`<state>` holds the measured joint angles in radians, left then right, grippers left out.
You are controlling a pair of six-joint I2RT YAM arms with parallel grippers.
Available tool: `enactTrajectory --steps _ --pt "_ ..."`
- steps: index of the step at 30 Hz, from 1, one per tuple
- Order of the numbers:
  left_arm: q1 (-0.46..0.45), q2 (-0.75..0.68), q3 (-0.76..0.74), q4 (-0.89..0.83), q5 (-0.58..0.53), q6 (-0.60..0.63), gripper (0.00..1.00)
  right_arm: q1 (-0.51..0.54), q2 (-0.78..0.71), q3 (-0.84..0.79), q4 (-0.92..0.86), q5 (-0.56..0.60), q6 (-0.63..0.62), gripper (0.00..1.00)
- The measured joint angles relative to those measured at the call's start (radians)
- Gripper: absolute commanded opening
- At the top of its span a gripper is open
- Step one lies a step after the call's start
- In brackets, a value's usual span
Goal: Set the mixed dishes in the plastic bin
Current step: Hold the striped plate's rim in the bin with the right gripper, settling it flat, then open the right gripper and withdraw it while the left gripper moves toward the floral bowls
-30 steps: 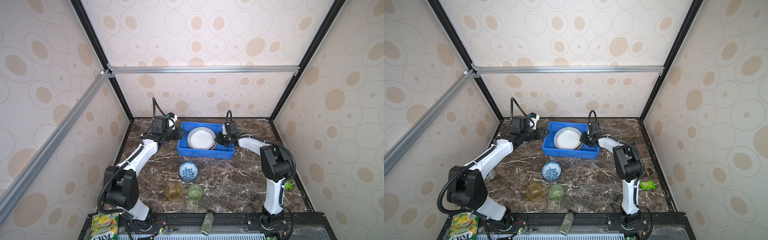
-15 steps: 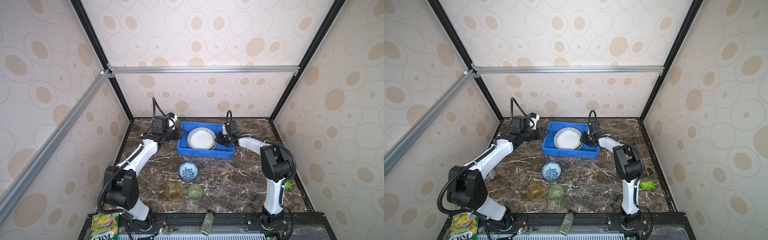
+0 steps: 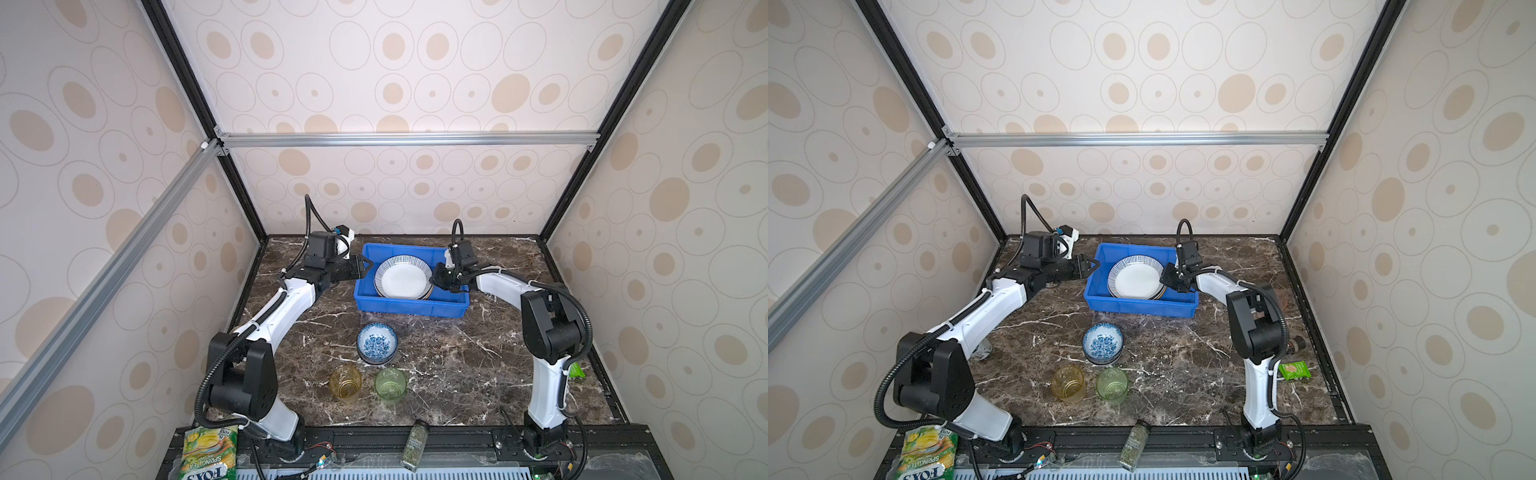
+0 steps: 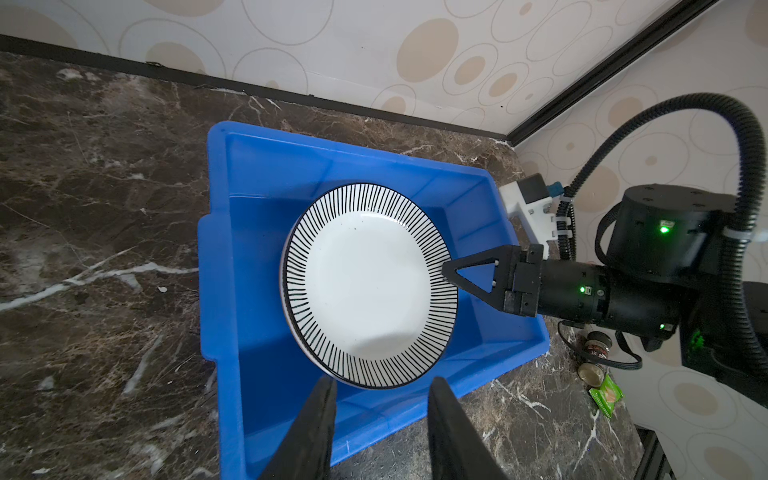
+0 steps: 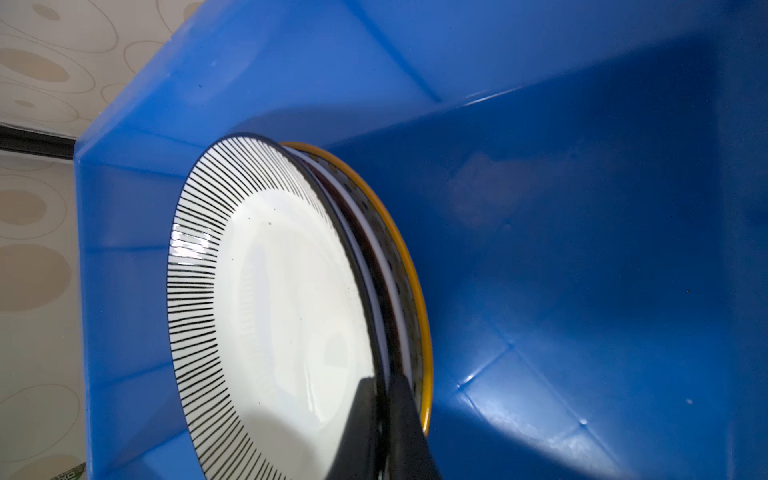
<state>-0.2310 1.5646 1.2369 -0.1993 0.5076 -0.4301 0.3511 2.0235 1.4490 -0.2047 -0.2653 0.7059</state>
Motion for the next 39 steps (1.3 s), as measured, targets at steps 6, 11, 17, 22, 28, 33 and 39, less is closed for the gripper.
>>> enactTrajectory --steps 6,11,17,22,28,33,39 --pt "0.000 -0.002 0.000 0.000 0.000 0.000 0.38 0.000 0.003 0.014 -0.021 -0.003 -0.008 0.13" --pt "0.000 -0.019 0.000 0.000 0.002 0.000 0.38 -0.003 0.009 0.028 -0.038 -0.005 -0.008 0.16" --pt "0.000 -0.029 0.000 0.000 0.003 0.000 0.38 -0.005 0.015 0.042 -0.051 -0.008 -0.008 0.20" --pt "0.000 -0.031 -0.001 0.000 0.003 0.000 0.38 -0.005 0.015 0.043 -0.063 -0.009 -0.015 0.20" --pt "0.000 -0.031 -0.001 0.000 0.003 0.000 0.38 -0.005 0.015 0.054 -0.078 -0.008 -0.026 0.22" --pt "0.000 -0.031 -0.002 0.000 0.003 0.000 0.38 -0.005 0.015 0.055 -0.089 -0.003 -0.044 0.23" --pt "0.000 -0.035 -0.016 0.000 0.003 0.000 0.38 -0.005 0.010 0.055 -0.108 0.015 -0.068 0.28"
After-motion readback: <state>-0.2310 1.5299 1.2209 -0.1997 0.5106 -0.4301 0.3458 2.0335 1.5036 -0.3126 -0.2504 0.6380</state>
